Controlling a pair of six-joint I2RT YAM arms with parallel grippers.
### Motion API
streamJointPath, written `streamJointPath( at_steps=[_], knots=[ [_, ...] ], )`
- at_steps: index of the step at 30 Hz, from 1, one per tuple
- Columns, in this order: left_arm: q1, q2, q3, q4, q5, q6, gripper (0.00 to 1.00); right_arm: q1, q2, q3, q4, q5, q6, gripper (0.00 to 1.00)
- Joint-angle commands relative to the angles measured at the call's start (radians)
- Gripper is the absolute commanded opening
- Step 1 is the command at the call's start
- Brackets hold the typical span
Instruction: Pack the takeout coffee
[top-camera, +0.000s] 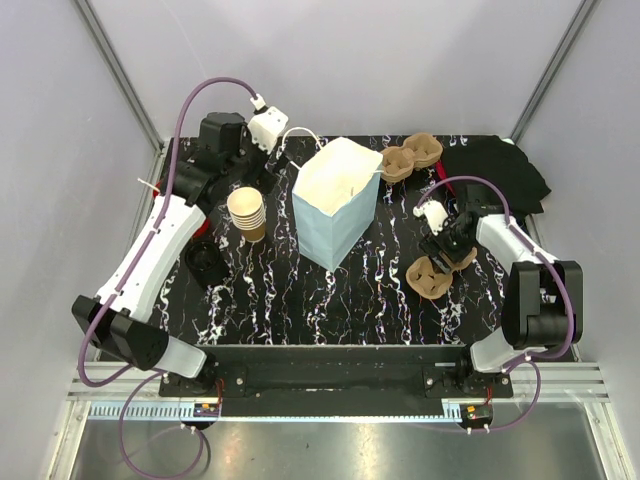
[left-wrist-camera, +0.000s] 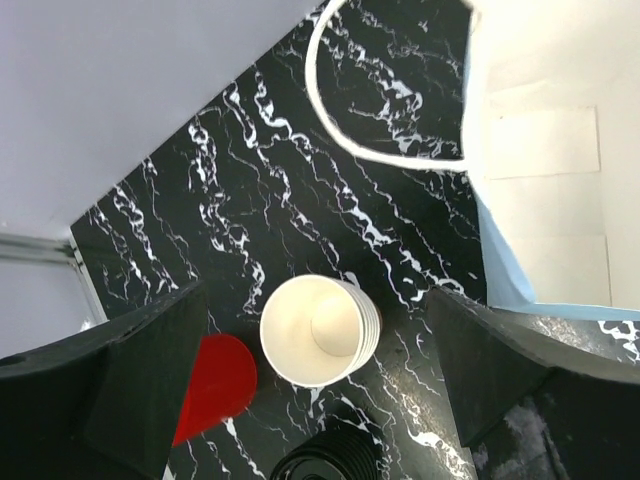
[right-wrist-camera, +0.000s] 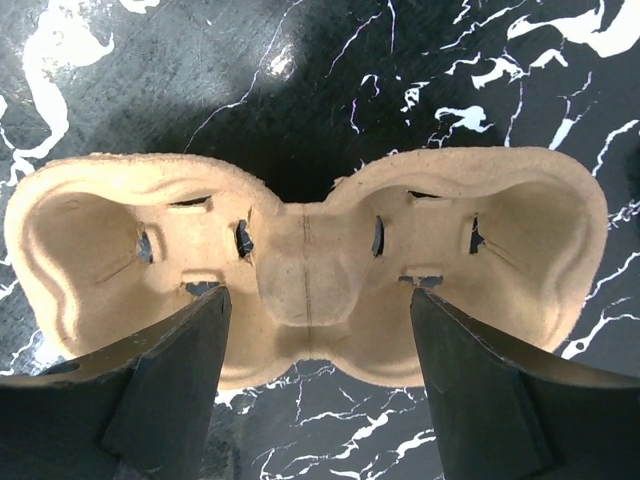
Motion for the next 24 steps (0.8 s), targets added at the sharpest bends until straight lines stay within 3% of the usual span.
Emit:
streamJointPath(
  at_steps=[1,9,13,24],
  knots=[
    [0.029,-0.037,-0.021,0.060,-0.016,-0.027,0.99,-0.002,0.020,-0.017,0.040,-0.023,-0.011,0.78],
    [0.040,-0.040,-0.033,0.064,-0.012,-0.030,0.99,0.000,0.035,-0.037,0.079,-0.032,0.002,0.73],
    [0.040,-0.039,-0.035,0.064,-0.010,-0.031,0.99,-0.002,0.034,-0.040,0.082,-0.039,0.007,0.63],
    [0.041,-0.040,-0.036,0.066,-0.010,-0.031,0.99,-0.002,0.014,-0.050,0.082,-0.036,0.016,0.50]
  ],
)
